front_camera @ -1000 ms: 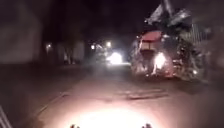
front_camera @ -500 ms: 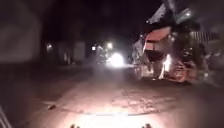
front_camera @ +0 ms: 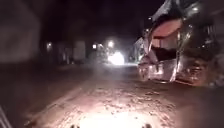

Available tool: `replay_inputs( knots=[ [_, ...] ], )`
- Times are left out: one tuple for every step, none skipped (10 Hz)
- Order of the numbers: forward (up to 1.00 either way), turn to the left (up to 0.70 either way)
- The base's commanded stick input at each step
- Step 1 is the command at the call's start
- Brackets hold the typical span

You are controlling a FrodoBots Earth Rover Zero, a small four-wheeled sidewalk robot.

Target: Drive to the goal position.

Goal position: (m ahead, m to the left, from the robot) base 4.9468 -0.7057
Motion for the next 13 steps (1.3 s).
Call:
replay_inputs(
  knots=[
    [0.85, 0.0],
    [0.85, 0.0],
    [0.85, 0.0],
    [0.85, 0.0],
    [0.85, 0.0],
    [0.85, 0.0],
    [0.85, 0.0],
    [0.85, 0.0],
    [0.85, 0.0],
    [0.85, 0.0],
    [0.85, 0.0],
    [0.85, -0.07],
    [0.85, -0.33]
  ],
)
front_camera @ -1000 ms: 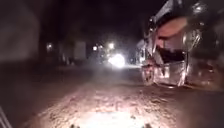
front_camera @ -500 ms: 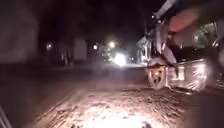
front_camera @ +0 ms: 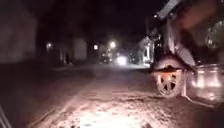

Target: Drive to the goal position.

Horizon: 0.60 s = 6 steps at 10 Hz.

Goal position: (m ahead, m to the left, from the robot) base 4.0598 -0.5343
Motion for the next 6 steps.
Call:
replay_inputs(
  knots=[
    [0.85, -0.34],
    [0.85, -0.33],
    [0.85, -0.27],
    [0.85, -0.01],
    [0.85, 0.0],
    [0.85, 0.0]
  ],
)
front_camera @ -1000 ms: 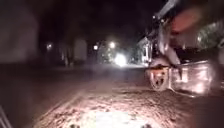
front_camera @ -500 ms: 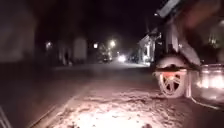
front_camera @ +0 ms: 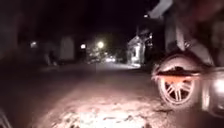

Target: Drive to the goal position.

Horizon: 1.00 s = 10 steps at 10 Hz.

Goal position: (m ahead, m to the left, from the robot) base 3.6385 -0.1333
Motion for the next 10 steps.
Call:
replay_inputs(
  knots=[
    [0.85, 0.0],
    [0.85, 0.0],
    [0.85, 0.0],
    [0.85, 0.0],
    [0.85, 0.0],
    [0.85, 0.0],
    [0.85, 0.0],
    [0.85, 0.0],
    [0.85, 0.0],
    [0.85, 0.0]
  ],
)
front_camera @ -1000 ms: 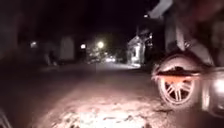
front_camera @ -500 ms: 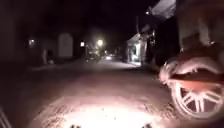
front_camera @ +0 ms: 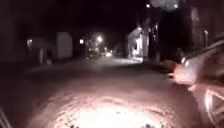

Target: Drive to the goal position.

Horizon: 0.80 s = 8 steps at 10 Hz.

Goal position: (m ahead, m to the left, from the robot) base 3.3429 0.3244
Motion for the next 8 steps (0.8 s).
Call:
replay_inputs(
  knots=[
    [0.85, 0.0],
    [0.85, 0.0],
    [0.85, -0.12],
    [0.85, -0.25],
    [0.85, -0.31],
    [0.85, -0.34],
    [0.85, -0.34],
    [0.85, -0.34]
  ],
)
